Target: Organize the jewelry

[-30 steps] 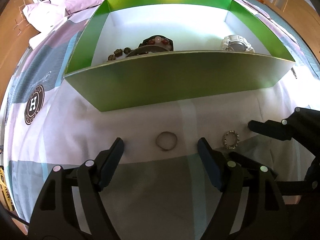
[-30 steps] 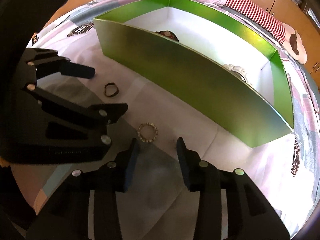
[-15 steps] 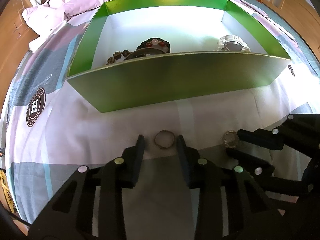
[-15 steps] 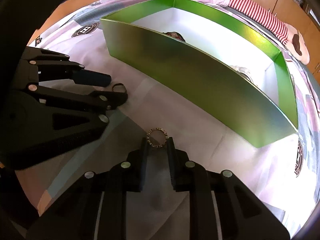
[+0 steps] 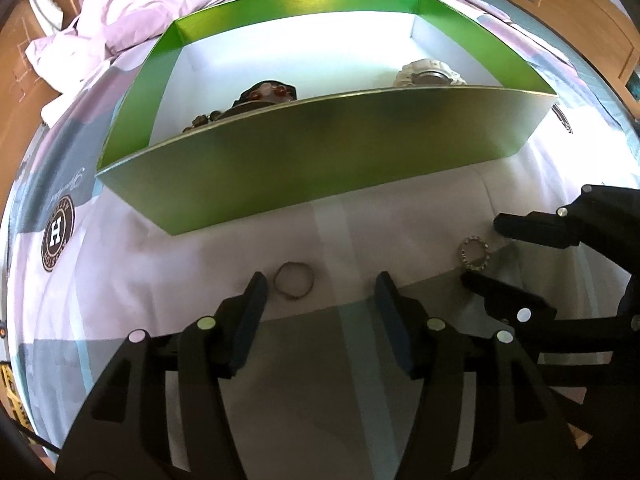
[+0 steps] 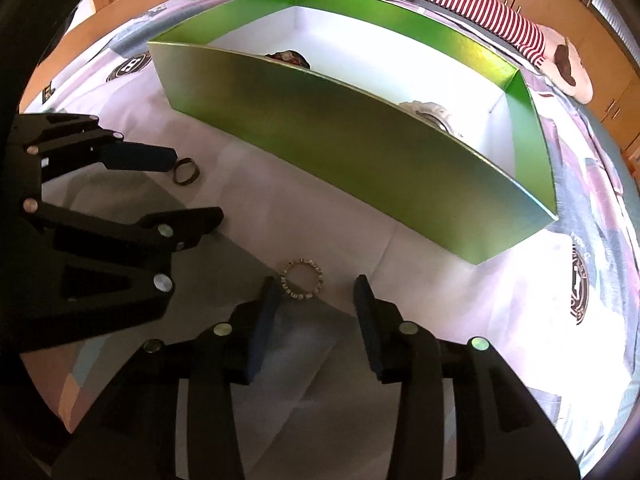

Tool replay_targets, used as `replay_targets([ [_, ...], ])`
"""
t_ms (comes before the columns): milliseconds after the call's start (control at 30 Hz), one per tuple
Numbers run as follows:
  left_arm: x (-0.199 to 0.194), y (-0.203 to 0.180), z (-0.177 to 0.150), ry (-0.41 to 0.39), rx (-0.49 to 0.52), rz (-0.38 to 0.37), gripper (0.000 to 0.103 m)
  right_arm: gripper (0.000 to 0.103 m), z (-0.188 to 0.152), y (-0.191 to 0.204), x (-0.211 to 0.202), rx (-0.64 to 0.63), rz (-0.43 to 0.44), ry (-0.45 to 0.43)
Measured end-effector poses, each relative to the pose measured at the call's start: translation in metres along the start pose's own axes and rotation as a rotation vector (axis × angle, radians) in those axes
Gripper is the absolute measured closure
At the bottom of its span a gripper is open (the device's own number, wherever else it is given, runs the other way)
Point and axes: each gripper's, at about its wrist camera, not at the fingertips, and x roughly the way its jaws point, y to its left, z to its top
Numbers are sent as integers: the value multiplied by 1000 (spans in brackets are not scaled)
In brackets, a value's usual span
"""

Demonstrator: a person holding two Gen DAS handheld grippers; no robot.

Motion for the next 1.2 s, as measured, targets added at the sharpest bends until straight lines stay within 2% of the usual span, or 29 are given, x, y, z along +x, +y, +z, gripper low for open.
replay_targets([
  [200, 2, 4, 1, -12, -17, -34, 47, 62, 2, 3, 4, 2, 7, -14],
  [300, 2, 3, 1, -20, -11, -33, 48, 72, 0, 3, 1, 2, 45, -14],
  [367, 1, 1, 0, -29, 0, -36, 47, 73, 0, 4, 1, -8, 40, -16],
  [433, 1, -2, 0, -30, 7, -47, 40, 72, -1, 3, 0, -7, 44, -13],
  [700, -2, 7, -2, -4, 7, -126, 40, 72, -2, 0, -1, 1, 57, -6],
  [900, -2, 11, -3, 12, 13, -134, 39, 72, 1, 2, 0, -1, 51, -4],
  [1033, -1, 15, -3, 0, -1, -105, 40, 72, 1, 2, 0, 4, 55, -17],
  [1133, 1, 18, -1, -19, -11, -91, 42, 72, 0, 2, 1, 7, 58, -22],
  [1200, 2, 16, -2, -29, 0, -73, 48, 74, 0, 2, 0, 2, 59, -24],
])
